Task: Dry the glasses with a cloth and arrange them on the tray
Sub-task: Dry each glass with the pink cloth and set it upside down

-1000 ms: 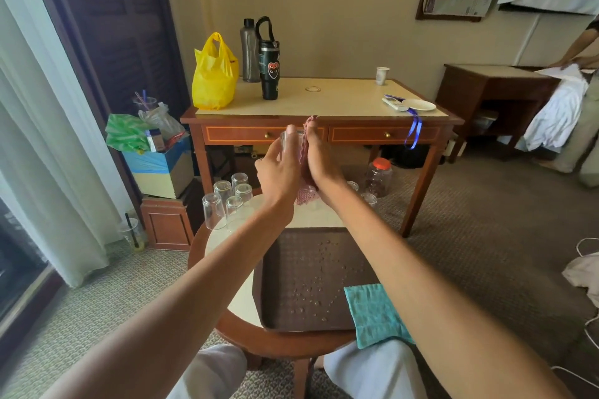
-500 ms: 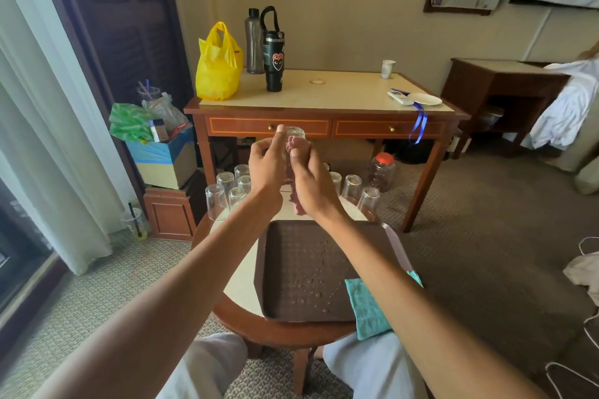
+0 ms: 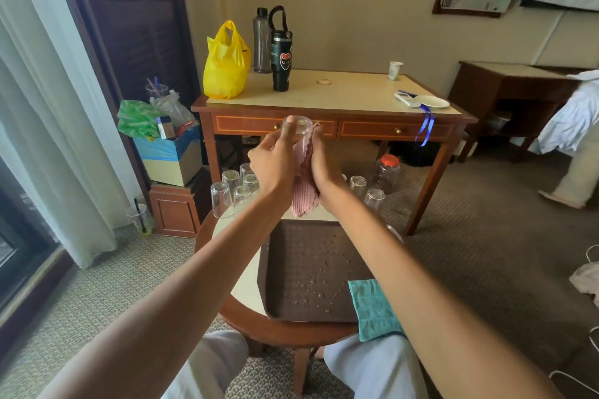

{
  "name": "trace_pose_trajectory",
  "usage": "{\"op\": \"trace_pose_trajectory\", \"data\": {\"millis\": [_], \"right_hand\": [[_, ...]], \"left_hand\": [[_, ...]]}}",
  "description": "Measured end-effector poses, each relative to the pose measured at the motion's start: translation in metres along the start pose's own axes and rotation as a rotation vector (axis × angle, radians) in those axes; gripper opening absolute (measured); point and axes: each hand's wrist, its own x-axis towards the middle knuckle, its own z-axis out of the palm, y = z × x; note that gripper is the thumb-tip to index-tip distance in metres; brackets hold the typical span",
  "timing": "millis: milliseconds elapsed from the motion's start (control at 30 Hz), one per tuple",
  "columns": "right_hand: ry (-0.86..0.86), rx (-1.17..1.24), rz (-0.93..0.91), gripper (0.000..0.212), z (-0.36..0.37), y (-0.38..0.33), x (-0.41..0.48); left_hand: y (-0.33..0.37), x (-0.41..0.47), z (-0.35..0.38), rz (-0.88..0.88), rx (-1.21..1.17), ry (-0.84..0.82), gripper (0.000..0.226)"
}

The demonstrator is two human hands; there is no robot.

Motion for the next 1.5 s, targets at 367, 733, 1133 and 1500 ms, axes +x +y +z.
{"op": "trace_pose_trajectory", "data": {"millis": [367, 733, 1133, 1500], "right_hand": [[-0.046, -0.122, -0.319, 0.034, 0.013, 0.009, -0.008], [0.009, -0.120, -0.104, 0.069, -0.003, -0.023, 0.007], [-0.195, -0.141, -0.258, 0.056, 0.011, 0.016, 0.009], [-0.031, 0.085, -0.080, 0.058, 0.002, -0.014, 0.031]], "left_hand": [[0.006, 0.006, -0.008, -0.079, -0.088, 0.003, 0.017], [0.001, -0.004, 0.003, 0.018, -0.011, -0.049, 0.042], [-0.003, 0.026, -0.011, -0.157, -0.127, 0.011, 0.028], [-0.003, 0.013, -0.005, -0.078, -0.021, -0.100, 0.026]]}}
